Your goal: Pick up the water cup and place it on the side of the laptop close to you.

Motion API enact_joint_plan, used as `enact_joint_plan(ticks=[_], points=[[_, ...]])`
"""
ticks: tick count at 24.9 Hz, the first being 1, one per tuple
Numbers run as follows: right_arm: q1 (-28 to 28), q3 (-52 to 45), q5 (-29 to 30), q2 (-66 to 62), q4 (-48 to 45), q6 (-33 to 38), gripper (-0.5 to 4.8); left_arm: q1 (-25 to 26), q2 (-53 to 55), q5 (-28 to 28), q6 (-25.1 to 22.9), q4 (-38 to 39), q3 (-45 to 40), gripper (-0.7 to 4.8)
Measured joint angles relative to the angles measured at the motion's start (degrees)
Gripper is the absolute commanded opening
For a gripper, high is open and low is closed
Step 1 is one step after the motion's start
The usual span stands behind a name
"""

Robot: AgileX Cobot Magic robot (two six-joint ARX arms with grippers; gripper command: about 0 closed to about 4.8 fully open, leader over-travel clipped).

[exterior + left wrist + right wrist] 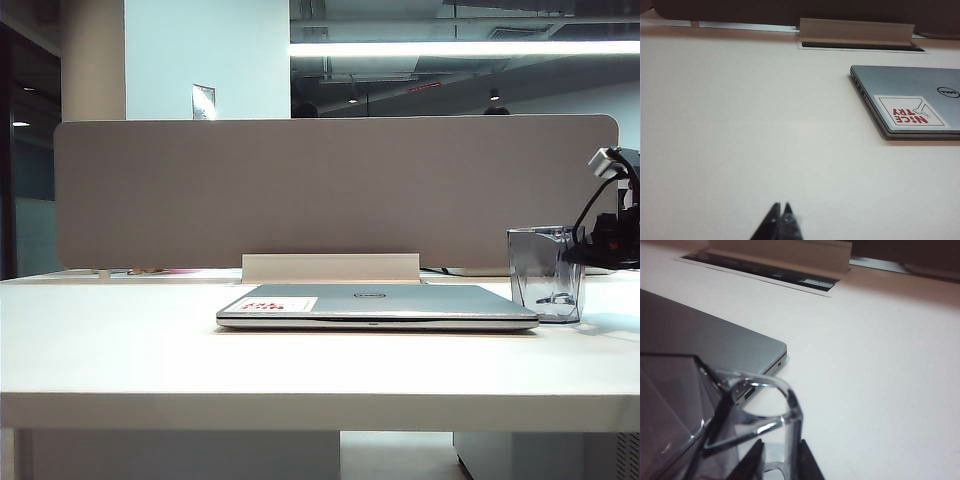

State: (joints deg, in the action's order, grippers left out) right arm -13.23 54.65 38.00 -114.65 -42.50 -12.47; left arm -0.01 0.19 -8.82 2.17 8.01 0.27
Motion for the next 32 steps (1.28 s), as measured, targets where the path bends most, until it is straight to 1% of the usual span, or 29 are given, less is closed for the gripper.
enact_joint_plan(ticks=[1,2,3,8,10,18,21,25,26,27,28,29,32], points=[[0.13,0.44,0.0,-0.48,-0.04,0.0,0.84,0.0,-0.02,0.0,0.0,0.07,0.0,-0.04],[0.31,0.94,0.0,-1.05,0.07,0.02,0.41,0.0,0.0,0.02,0.0,0.13,0.0,-0.04],[0.57,1.88,0.07,-2.03,0.52,0.02,0.34,0.0,-0.02,0.0,0.0,0.2,0.0,-0.04],[1.27,2.36,-0.31,-2.86,0.9,-0.02,0.29,0.0,-0.02,0.02,0.0,0.24,0.02,-0.04],[1.31,2.36,-0.77,-2.86,0.81,-0.02,0.01,0.0,0.0,0.02,0.0,0.33,0.02,-0.04],[1.25,2.36,-0.96,-1.42,2.49,0.22,-0.01,0.0,0.0,0.0,0.0,0.35,0.02,-0.04],[0.74,2.36,-1.29,1.29,6.6,0.22,-0.01,0.0,-0.02,0.02,0.0,0.35,0.02,-0.04],[-0.85,2.36,-5.57,3.1,14.29,0.22,-0.01,0.0,-0.02,0.02,0.0,0.37,0.02,-0.04],[-1.09,2.36,-5.86,3.1,14.78,0.24,0.0,0.0,-0.02,0.0,0.0,0.37,0.02,-0.04],[-1.49,2.34,-6.16,3.06,15.41,0.24,0.08,0.0,-0.02,0.02,0.0,0.37,0.02,-0.04],[-1.53,2.34,-6.14,3.06,15.43,0.24,1.08,0.0,-0.02,0.0,0.0,0.37,0.02,-0.04],[-1.36,2.36,-6.08,3.06,15.43,-0.07,1.55,0.0,-0.02,0.0,0.0,0.37,0.02,-0.04],[-1.38,2.36,-4.72,2.95,15.41,-3.78,1.59,0.0,-0.02,0.0,0.0,0.37,0.02,-0.04]])
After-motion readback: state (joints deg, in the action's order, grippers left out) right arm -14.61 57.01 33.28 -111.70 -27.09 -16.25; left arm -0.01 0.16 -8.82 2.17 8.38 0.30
